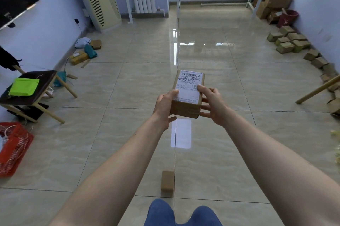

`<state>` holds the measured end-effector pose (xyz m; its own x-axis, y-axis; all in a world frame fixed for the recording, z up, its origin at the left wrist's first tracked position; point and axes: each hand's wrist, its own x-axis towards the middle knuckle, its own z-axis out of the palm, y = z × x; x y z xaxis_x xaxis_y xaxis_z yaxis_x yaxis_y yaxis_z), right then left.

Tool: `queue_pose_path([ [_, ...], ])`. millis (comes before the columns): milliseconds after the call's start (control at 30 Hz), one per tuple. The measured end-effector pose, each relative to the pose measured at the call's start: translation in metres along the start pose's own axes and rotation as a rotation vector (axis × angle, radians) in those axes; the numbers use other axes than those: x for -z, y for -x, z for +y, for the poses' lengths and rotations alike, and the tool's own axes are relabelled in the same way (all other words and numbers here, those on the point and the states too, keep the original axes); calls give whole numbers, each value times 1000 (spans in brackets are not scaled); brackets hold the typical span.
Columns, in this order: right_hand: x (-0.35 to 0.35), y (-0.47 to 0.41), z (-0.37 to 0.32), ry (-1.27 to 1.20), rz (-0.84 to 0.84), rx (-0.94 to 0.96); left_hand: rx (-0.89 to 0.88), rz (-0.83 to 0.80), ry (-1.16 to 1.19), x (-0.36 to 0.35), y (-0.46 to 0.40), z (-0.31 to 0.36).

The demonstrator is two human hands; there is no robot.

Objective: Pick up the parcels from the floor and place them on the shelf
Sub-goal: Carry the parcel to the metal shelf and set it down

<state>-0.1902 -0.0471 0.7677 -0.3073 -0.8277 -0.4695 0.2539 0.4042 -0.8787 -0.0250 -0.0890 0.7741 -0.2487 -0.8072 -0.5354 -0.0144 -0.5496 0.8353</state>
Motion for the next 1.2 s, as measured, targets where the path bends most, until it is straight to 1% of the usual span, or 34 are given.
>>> queue_pose_path([
  [133, -3, 0, -2, -15, 25, 33, -38, -10, 19, 3, -4, 3],
  [333, -11, 5, -7, -66, -14, 64, -69, -30, 13, 0, -9, 9],
  [633, 5, -1, -28, -134, 42, 139, -129, -45, -43, -23, -20, 33],
  [867, 40, -24, -63, -137, 42, 198, -214, -52, -84, -70, -39, 58],
  [1200, 115, -83, -136, -60, 52, 287, -273, -21, -77, -170, -82, 104],
])
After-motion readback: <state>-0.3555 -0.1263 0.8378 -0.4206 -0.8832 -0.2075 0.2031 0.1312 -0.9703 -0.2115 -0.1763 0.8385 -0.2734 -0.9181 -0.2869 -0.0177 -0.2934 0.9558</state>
